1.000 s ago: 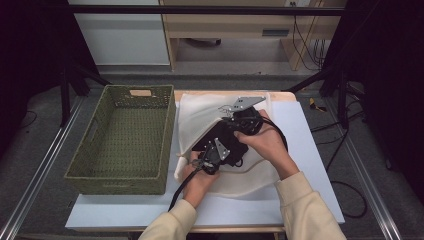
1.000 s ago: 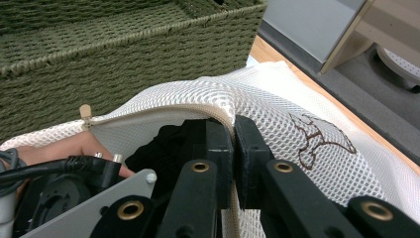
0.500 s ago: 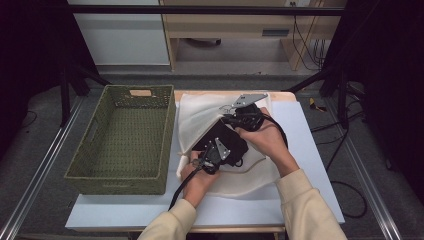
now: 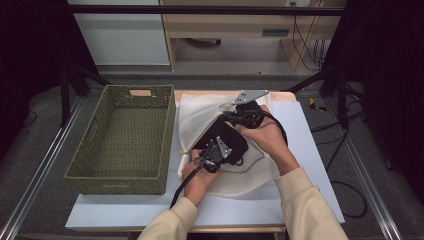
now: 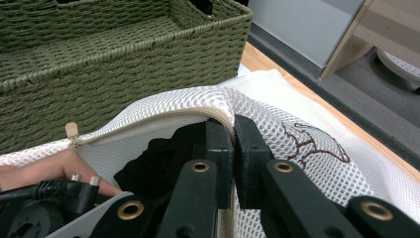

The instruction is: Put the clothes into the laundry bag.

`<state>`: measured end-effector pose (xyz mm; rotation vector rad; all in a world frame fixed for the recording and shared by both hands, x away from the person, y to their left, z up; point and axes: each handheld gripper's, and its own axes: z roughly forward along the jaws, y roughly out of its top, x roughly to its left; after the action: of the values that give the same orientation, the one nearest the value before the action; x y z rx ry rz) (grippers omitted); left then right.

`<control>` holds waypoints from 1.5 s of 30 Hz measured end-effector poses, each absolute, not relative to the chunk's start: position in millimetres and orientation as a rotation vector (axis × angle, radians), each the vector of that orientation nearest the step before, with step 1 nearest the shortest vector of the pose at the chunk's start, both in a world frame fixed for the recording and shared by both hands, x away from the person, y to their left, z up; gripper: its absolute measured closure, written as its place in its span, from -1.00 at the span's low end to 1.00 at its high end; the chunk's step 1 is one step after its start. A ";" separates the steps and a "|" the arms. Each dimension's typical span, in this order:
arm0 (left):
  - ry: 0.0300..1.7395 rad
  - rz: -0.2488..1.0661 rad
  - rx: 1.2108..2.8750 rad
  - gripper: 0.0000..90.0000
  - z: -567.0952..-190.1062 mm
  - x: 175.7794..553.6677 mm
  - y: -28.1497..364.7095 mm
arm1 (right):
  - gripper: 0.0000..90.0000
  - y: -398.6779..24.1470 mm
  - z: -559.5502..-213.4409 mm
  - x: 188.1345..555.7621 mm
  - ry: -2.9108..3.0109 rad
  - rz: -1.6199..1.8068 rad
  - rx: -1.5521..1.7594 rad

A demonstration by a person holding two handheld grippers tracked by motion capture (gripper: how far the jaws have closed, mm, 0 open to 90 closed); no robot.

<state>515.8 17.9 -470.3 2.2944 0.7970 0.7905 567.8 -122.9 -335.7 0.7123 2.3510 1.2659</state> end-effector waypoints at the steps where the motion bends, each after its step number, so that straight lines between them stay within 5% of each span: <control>1: 0.799 0.788 2.291 1.00 -470.6 516.7 17.3 | 0.93 -122.8 -335.7 567.8 2.353 1.267 0.711; 45: 0.812 0.892 2.262 1.00 -475.2 533.5 7.7 | 0.93 -120.4 -333.7 564.0 2.376 1.250 0.704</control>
<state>533.5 7.7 -475.2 2.2621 0.8117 0.8925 564.0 -120.4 -333.7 0.7040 2.3765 1.2504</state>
